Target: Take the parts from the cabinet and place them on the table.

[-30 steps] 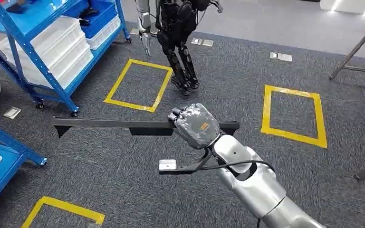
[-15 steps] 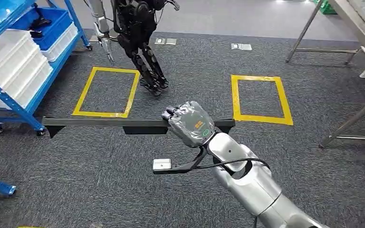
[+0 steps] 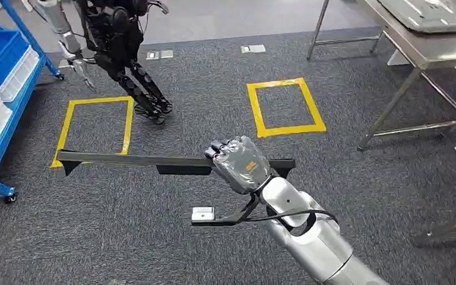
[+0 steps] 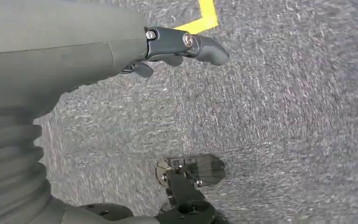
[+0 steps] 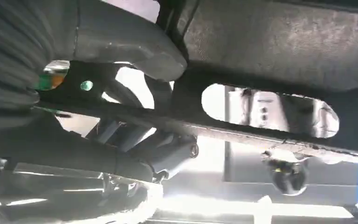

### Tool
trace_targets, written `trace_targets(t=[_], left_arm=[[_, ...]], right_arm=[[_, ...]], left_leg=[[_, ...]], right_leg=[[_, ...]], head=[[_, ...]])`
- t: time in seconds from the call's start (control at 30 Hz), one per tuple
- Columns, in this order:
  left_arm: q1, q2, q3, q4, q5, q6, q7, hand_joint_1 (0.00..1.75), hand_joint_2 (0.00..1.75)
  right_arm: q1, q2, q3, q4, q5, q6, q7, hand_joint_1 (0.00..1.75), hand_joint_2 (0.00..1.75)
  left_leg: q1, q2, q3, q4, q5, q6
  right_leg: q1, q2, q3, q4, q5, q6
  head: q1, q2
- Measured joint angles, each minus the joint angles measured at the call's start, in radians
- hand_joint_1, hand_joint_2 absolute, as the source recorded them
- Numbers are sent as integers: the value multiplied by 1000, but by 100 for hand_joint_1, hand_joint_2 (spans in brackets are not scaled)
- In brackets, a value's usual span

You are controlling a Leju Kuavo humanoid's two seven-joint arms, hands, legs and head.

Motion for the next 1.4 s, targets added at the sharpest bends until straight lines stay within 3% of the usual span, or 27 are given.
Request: trace_targets(t=[0.03,0.07,0.1,0.13,0.2,0.23,0.27,0.33,0.37,0.4,0.43,0.5,0.57,0.63,0.7,0.77,0.8,0.87,0.9,0.93,1.07,1.13,1.17,1.23,1.3,1.37,1.4], left_arm=[[-2,0,0,0,-1,0,0,0,175],[-4,3,0,-1,-1,0,-2,0,175],[-4,6,0,-1,-2,0,-4,0,175],[-2,6,0,-1,-2,-1,-4,0,175],[2,8,0,-1,-2,-1,-4,0,175],[3,10,0,-1,-2,-1,-3,0,175],[3,11,0,-1,-2,-1,-4,0,175],[2,13,0,-1,-2,-1,-4,0,175],[2,14,0,-1,-2,-1,-4,0,175],[2,16,0,-1,-2,-1,-3,0,175],[3,17,0,0,-2,-1,-3,0,175],[0,19,0,-1,-2,-1,-2,0,175],[-1,17,0,-1,-2,-2,-2,0,175],[-2,17,0,-1,-5,-3,-2,0,175],[2,17,0,-1,-8,-3,-2,0,175],[2,17,0,-1,-9,-3,-1,0,175],[2,16,0,-1,-9,-5,-1,0,175],[2,13,0,-1,-9,-6,0,0,175],[1,13,0,-1,-8,-6,2,0,175],[1,14,1,-1,-8,-6,2,0,175],[-1,15,6,-1,-1,0,7,0,175],[0,16,12,-1,0,0,9,0,175],[3,14,15,-1,0,0,7,0,175],[6,13,17,-1,0,0,0,0,175],[6,13,18,-1,-1,0,-6,0,175],[6,14,18,-1,-3,0,-8,0,175],[6,14,18,-1,-3,0,-10,0,175]], right_arm=[[3,-2,-4,-2,2,0,1,175,175],[7,-3,-5,-8,6,0,3,175,175],[7,-3,-7,-13,7,1,6,175,175],[8,0,-7,-15,8,1,7,175,175],[11,4,-7,-19,8,2,7,175,175],[14,3,-7,-19,8,2,7,175,175],[20,3,-7,-19,8,2,7,175,175],[23,3,-7,-19,8,2,7,175,175],[22,3,-8,-19,8,2,7,175,175],[23,3,-8,-22,8,2,7,175,175],[21,3,-8,-22,8,2,7,175,175],[24,3,-9,-24,8,2,7,175,175],[25,1,-14,-27,10,3,10,175,175],[21,0,-21,-32,19,12,15,175,175],[18,-1,-31,-36,28,23,21,175,175],[16,-10,-41,-37,43,40,25,175,175],[13,-16,-46,-37,50,47,26,175,175],[-5,-34,-59,-37,67,67,28,175,175],[-19,-45,-66,-37,69,70,27,175,175],[-34,-51,-74,-36,71,72,27,175,175],[-47,-74,-93,-33,72,78,26,175,175],[-54,-85,-103,-29,68,77,18,175,175],[-63,-91,-106,-26,59,76,8,175,175],[-82,-109,-112,-11,37,73,-9,175,175],[-91,-127,-116,5,25,72,-17,175,175],[-97,-135,-122,15,21,70,-22,175,175],[-101,-138,-124,18,19,68,-23,175,175]], left_leg=[[1,12,2,0,-1,-6],[11,-18,-5,10,-11,-17],[15,-76,-15,44,-42,-21],[15,-105,-40,109,-86,-23],[16,-124,-114,278,-163,-27],[16,-125,-136,324,-172,-27],[16,-125,-137,324,-159,-25],[16,-132,-79,208,-82,-19],[17,-152,-36,123,-41,-13],[19,-206,-2,52,-18,-4],[20,-224,7,28,-24,2],[12,-199,5,22,-27,6],[21,-169,14,-9,-7,23],[15,-146,14,-22,6,32],[9,-114,9,-22,9,35],[8,-86,5,-21,10,33],[8,-71,4,-21,10,33],[8,-46,5,-20,10,29],[3,-38,7,-16,8,21],[-5,-25,1,-8,1,12],[4,17,0,2,-7,-5],[19,-78,-20,67,-62,-16],[18,-106,-55,147,-107,-18],[17,-121,-131,306,-168,-18],[17,-121,-135,301,-136,-11],[18,-140,-61,146,-45,-1],[19,-178,-20,58,-8,6]], right_leg=[[0,12,-2,-3,4,-7],[-21,25,3,-8,10,-16],[-19,38,1,-8,12,-20],[-18,46,1,-8,16,-30],[-11,75,-1,-6,18,-33],[-8,88,-2,-6,19,-35],[-7,101,-2,-5,20,-36],[-6,130,-3,-1,22,-36],[-6,144,-2,0,23,-35],[-8,155,-4,0,25,-32],[3,166,-10,4,28,-27],[-10,187,-24,1,38,-11],[1,204,-33,-5,47,4],[2,102,-78,73,-1,-7],[-5,74,-158,240,-67,-13],[-12,66,-190,319,-84,-1],[-16,62,-166,281,-69,10],[-22,34,-62,104,-13,32],[-22,-28,-7,13,4,34],[-9,-43,4,-7,3,24],[-25,20,-4,-6,14,3],[-25,41,-4,-6,19,-6],[-23,55,-6,-6,21,-10],[-17,83,-8,-6,23,-13],[-14,110,-8,-3,24,-13],[-13,138,-7,1,24,-13],[-14,151,-7,2,24,-12]], head=[[0,0],[0,0],[-1,0],[-3,0],[-3,0],[-3,0],[-3,0],[-3,0],[-3,0],[-3,0],[-1,0],[-3,0],[-3,0],[6,0],[5,0],[6,0],[6,0],[5,0],[8,0],[10,0],[3,0],[2,0],[0,0],[0,0],[1,0],[0,0],[0,0]])
